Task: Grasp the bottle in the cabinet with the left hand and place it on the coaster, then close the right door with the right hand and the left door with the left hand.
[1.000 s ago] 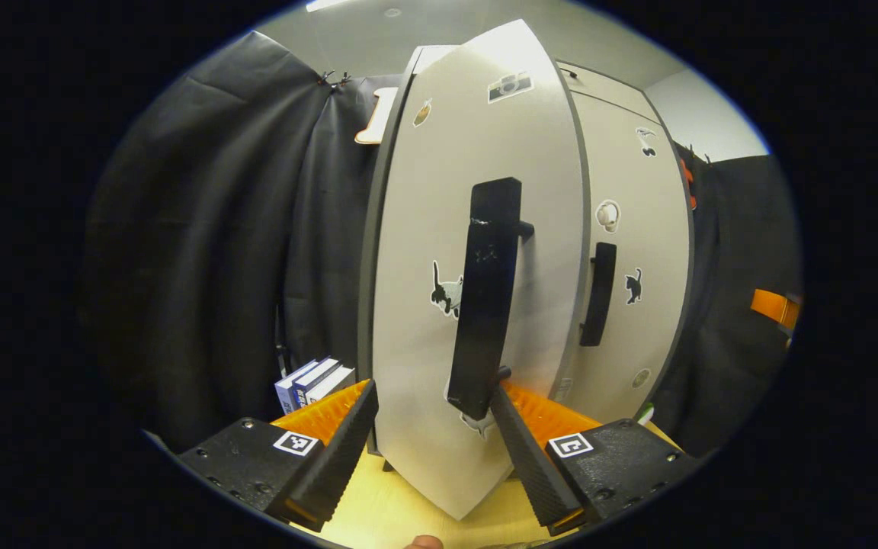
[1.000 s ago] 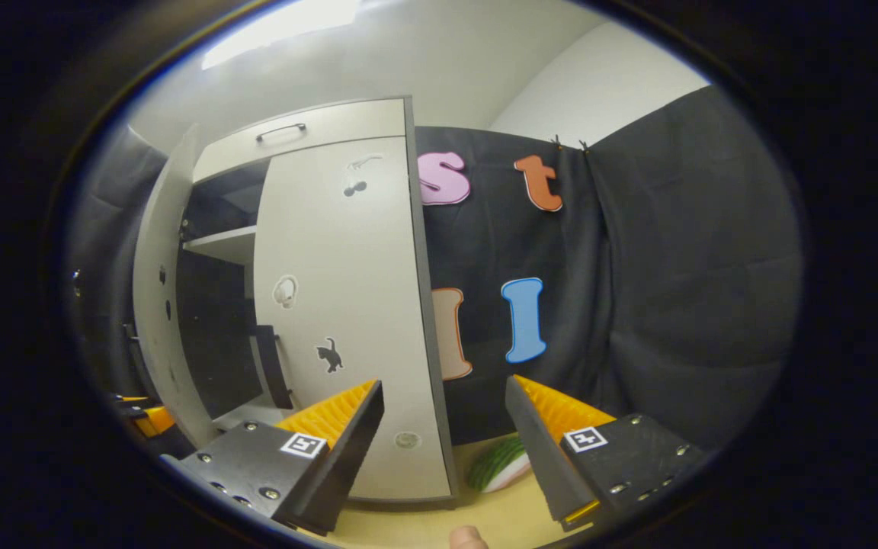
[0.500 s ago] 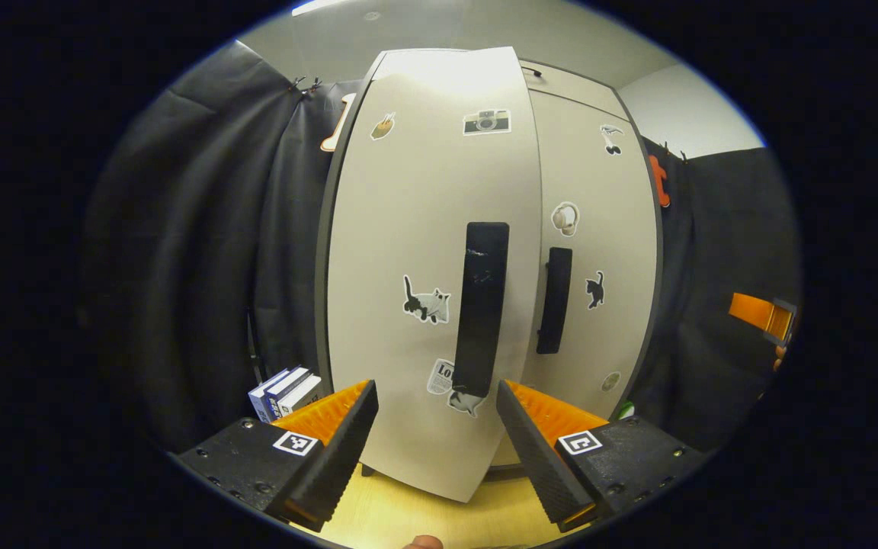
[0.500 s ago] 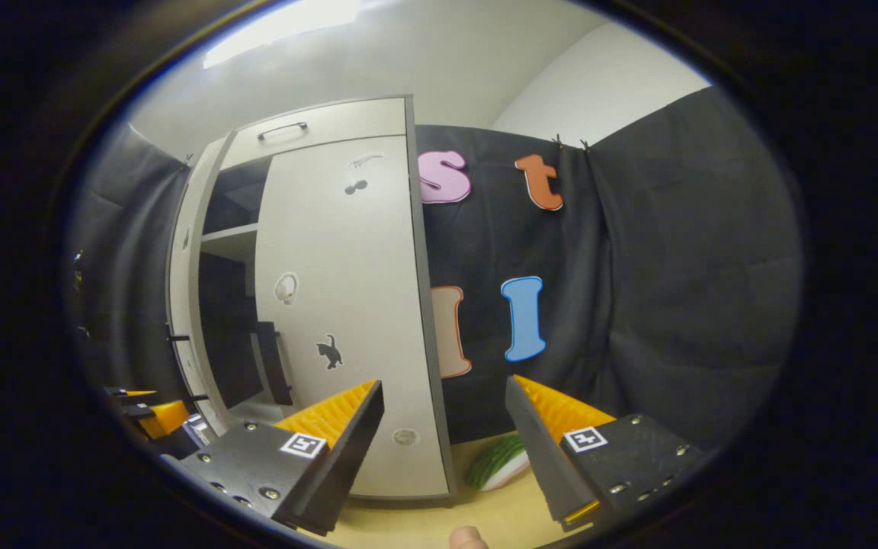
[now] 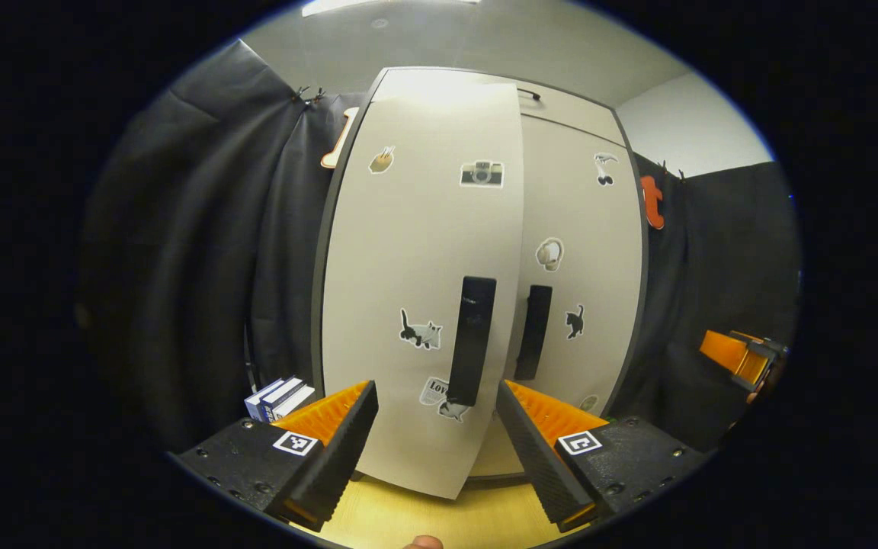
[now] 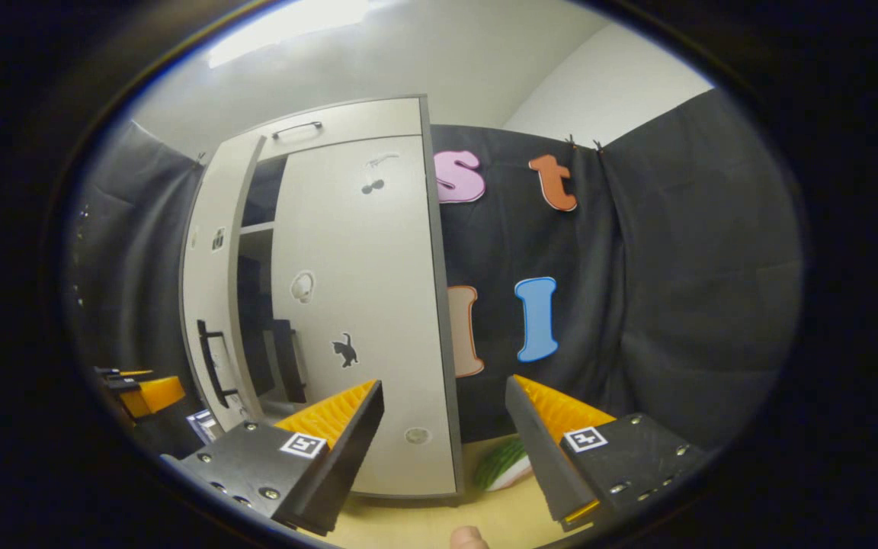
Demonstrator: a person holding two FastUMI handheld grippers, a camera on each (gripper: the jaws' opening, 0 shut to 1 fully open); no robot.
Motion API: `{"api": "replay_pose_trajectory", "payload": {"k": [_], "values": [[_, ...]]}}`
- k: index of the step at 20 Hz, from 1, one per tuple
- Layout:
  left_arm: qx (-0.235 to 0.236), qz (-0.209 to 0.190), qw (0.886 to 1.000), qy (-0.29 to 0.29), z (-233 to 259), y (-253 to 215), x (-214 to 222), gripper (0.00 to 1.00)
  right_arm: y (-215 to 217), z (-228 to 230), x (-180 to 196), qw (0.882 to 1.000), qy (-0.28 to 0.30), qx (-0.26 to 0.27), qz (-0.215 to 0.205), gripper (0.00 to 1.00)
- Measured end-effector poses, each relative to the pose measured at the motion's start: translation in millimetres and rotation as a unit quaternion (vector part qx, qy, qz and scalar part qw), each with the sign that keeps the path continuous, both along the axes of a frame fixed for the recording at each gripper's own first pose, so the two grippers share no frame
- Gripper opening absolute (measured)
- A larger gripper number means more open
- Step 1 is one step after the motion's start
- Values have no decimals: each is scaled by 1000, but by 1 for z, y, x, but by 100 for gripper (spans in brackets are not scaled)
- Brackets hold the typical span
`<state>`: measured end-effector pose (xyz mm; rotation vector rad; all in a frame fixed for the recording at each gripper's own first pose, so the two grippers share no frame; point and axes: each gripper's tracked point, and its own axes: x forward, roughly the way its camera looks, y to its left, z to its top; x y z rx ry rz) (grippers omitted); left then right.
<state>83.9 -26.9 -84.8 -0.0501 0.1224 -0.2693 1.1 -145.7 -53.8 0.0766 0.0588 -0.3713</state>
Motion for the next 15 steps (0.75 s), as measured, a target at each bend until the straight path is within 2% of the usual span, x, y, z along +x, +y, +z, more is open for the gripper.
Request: {"api": "replay_pose_trajectory", "payload": {"k": [1, 2, 3, 4, 5, 6, 7, 11, 12, 13, 15], "values": [[-1, -1, 1000, -4, 5, -1, -2, 99, 1, 1, -1, 1000, 0, -1, 3, 97], [-2, -2, 1000, -7, 11, -3, -4, 99, 2, 2, -2, 1000, 0, -2, 6, 92], [-2, -3, 1000, -11, 15, -5, -7, 99, 4, 3, -3, 1000, 1, -4, 9, 97], [-2, -5, 1000, -15, 21, -8, -9, 96, 6, 4, -5, 1000, 0, -5, 13, 92], [-2, -9, 1000, -19, 27, -12, -12, 98, 7, 6, -6, 1000, -2, -7, 17, 97], [-4, -13, 1000, -23, 32, -16, -14, 99, 10, 8, -7, 1000, -4, -10, 21, 92], [-5, -18, 999, -28, 38, -21, -17, 98, 11, 12, -9, 1000, -6, -14, 24, 97], [-3, -40, 999, -29, 51, -44, -28, 97, 14, 23, -15, 999, -14, -20, 31, 97], [-5, -46, 998, -32, 55, -50, -30, 99, 15, 26, -16, 999, -17, -20, 32, 92], [-4, -52, 998, -31, 56, -56, -33, 99, 14, 29, -18, 999, -19, -22, 32, 97], [-3, -63, 998, -31, 59, -68, -38, 99, 13, 29, -22, 999, -16, -21, 31, 97]]}}
